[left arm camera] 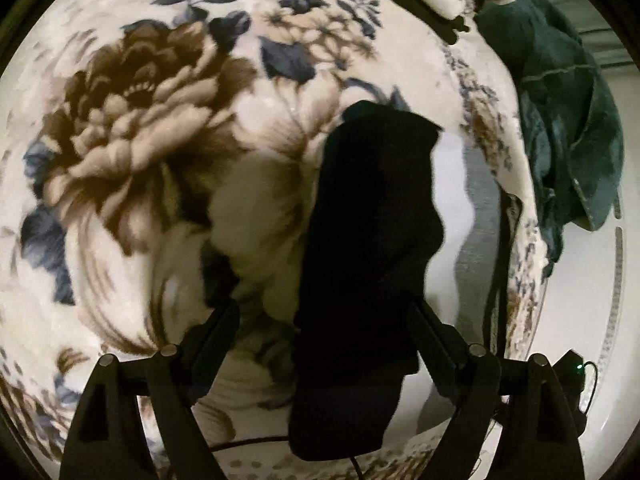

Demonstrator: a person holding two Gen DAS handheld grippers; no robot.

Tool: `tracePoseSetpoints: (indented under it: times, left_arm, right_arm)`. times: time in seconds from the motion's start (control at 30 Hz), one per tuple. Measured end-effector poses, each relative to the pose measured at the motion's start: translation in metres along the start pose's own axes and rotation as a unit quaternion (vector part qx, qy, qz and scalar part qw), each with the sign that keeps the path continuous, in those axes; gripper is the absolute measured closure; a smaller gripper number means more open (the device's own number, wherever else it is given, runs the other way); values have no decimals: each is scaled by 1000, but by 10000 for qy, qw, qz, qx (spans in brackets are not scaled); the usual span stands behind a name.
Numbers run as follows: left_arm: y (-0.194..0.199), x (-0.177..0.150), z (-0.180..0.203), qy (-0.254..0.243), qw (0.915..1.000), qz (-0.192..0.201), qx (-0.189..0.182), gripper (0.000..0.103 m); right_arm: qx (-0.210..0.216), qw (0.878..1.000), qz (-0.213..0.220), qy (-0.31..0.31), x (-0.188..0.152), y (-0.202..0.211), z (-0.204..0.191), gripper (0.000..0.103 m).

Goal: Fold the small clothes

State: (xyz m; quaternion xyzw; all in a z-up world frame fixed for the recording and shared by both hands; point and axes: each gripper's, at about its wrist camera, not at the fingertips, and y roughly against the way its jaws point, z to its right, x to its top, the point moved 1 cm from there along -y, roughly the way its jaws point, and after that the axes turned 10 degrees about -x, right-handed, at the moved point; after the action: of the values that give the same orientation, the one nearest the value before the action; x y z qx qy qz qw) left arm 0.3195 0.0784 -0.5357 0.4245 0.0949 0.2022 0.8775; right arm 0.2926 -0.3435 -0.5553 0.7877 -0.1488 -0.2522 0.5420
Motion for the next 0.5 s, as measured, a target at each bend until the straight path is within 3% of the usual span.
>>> tracePoseSetpoints:
  times: [0.03,0.1,0.17,0.23,0.37,0.5]
  left_arm:
    - [-2,1,0,6,10000,-9,-88,18]
    - [-10,6,-3,98,9990,-57,-433,18]
    - [-21,9,-6,168,9963,-100,-834,18]
    - [-39,13,-6,168,9923,-230,-1206,18]
    - [-61,18,-5,49,9893,-390,-1403,18]
    - [-69,22,-10,148,9836,-445,-1739,18]
  right_arm:
    - [21,9998,104,191,5,10,-1,46]
    - [182,9969,338,683,22,25,-7,25]
    - [400,9902,302,1307,47,23,-22,16]
    - [601,9812,99,1834,76,7,-35,16]
    - [856,9619,-768,2482,122,-50,-63,16]
    - [1279,9277,-1515,3164,121,-80,-92,13]
